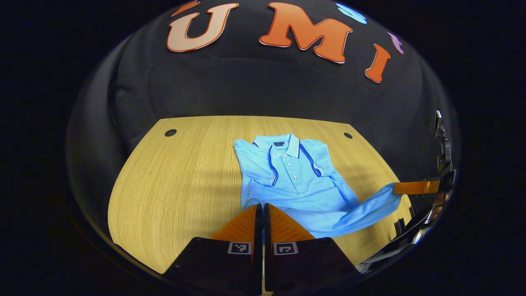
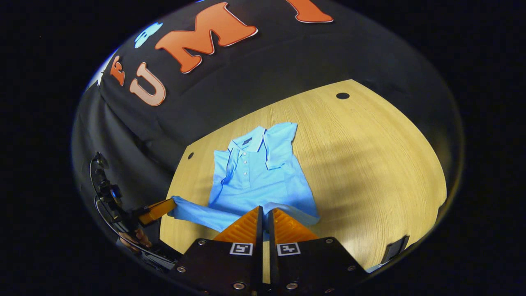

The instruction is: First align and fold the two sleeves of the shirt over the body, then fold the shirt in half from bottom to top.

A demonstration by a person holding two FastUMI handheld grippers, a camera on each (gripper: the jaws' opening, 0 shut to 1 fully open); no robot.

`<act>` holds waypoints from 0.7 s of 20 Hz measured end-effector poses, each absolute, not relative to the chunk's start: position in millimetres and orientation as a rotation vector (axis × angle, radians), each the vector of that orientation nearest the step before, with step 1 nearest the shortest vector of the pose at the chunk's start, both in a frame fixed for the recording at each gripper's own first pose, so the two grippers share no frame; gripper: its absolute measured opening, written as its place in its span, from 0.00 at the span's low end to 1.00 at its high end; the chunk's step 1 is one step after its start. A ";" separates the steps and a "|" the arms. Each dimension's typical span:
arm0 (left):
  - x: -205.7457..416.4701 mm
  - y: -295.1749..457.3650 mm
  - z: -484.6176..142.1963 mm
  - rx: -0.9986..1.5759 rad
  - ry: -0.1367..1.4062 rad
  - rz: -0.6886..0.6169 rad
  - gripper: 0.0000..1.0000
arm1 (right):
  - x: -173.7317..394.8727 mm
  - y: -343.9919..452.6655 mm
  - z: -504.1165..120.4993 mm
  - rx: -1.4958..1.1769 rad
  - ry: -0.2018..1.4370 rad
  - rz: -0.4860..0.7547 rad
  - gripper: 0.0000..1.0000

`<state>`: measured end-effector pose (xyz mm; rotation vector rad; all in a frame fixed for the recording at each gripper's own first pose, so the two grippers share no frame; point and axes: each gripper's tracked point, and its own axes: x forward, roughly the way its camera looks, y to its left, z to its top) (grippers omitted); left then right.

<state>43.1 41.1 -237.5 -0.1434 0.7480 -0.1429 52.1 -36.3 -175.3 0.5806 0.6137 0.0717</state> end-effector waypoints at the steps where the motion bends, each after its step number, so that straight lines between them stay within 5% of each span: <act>1: 53.2 44.4 -236.9 -0.140 0.752 -0.150 0.06 | 63.5 -40.9 -173.6 0.580 0.615 0.064 0.07; 14: 223.7 77.2 -242.4 -0.201 0.741 -0.237 0.05 | 214.5 -80.8 -148.4 0.589 0.582 -0.050 0.07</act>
